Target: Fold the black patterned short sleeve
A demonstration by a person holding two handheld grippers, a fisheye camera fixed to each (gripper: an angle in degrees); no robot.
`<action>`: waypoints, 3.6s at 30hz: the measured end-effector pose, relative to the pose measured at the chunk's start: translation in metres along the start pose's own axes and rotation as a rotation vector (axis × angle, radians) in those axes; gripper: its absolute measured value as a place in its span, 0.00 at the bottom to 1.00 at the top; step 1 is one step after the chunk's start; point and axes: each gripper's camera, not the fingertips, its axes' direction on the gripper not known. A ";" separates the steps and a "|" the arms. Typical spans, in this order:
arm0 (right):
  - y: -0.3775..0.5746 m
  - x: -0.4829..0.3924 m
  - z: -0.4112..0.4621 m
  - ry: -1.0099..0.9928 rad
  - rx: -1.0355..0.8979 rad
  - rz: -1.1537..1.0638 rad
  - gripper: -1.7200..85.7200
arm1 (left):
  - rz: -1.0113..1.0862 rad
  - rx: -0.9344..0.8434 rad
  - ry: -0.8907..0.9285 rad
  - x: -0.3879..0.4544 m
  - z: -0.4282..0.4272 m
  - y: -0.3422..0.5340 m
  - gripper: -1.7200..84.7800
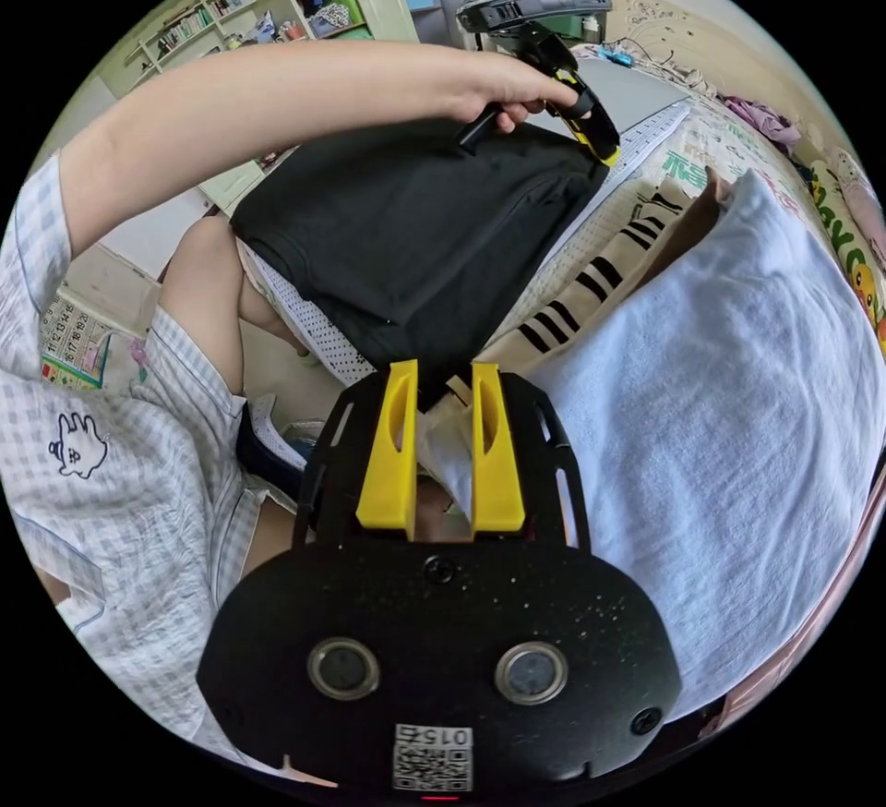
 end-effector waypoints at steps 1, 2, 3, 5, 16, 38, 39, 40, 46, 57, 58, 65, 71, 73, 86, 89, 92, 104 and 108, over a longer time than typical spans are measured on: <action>0.000 0.001 0.001 0.003 -0.002 -0.002 0.12 | -0.009 -0.007 0.012 -0.002 -0.001 -0.002 0.06; 0.002 0.005 0.002 0.007 -0.003 -0.005 0.12 | -0.016 -0.013 0.023 -0.005 -0.003 -0.005 0.05; 0.005 0.009 0.003 0.012 0.001 -0.007 0.11 | -0.019 -0.016 0.027 -0.007 -0.004 -0.006 0.04; 0.010 0.018 0.003 0.010 0.012 0.000 0.09 | -0.031 -0.017 0.038 -0.013 -0.010 -0.008 0.03; 0.060 0.082 -0.017 -0.055 0.117 0.036 0.01 | -0.028 0.046 0.083 -0.046 -0.059 -0.002 0.02; 0.145 0.105 -0.099 -0.453 0.438 -0.390 0.01 | -0.151 0.552 0.429 -0.284 -0.289 0.198 0.02; 0.131 0.091 -0.073 -0.483 0.388 -0.409 0.01 | -0.168 0.553 0.424 -0.295 -0.289 0.210 0.02; 0.118 0.077 -0.046 -0.489 0.331 -0.432 0.01 | -0.209 0.545 0.409 -0.316 -0.285 0.232 0.02; 0.095 0.056 0.076 -0.487 0.108 -0.459 0.01 | -0.395 0.409 0.304 -0.388 -0.233 0.302 0.02; 0.139 0.099 0.180 -0.456 -0.012 -0.485 0.01 | -0.321 0.380 0.147 -0.393 -0.237 0.328 0.03; 0.145 0.102 0.195 -0.430 -0.035 -0.492 0.01 | -0.307 0.349 0.125 -0.391 -0.235 0.324 0.03; 0.190 0.099 0.240 -0.527 -0.128 -0.695 0.01 | -0.352 0.361 0.079 -0.392 -0.262 0.333 0.08; 0.215 0.151 0.247 -0.501 -0.011 -0.720 0.02 | -0.329 0.367 0.189 -0.378 -0.269 0.344 0.10; 0.219 0.161 0.271 -0.395 -0.032 -0.687 0.02 | -0.343 0.338 0.166 -0.377 -0.262 0.340 0.09; 0.287 0.167 0.369 -0.020 -0.009 -0.860 0.13 | -0.345 0.260 0.112 -0.364 -0.260 0.336 0.05; 0.294 0.171 0.402 0.072 -0.030 -0.887 0.13 | -0.348 0.261 0.123 -0.363 -0.262 0.336 0.05; 0.295 0.179 0.421 0.141 -0.001 -0.883 0.08 | -0.355 0.261 0.132 -0.362 -0.262 0.337 0.04; 0.226 0.254 0.417 -0.114 -0.062 -0.794 0.08 | -0.332 0.215 0.075 -0.348 -0.260 0.334 0.01; 0.175 0.312 0.358 -0.453 -0.137 -0.830 0.14 | -0.319 0.212 0.058 -0.343 -0.261 0.334 0.01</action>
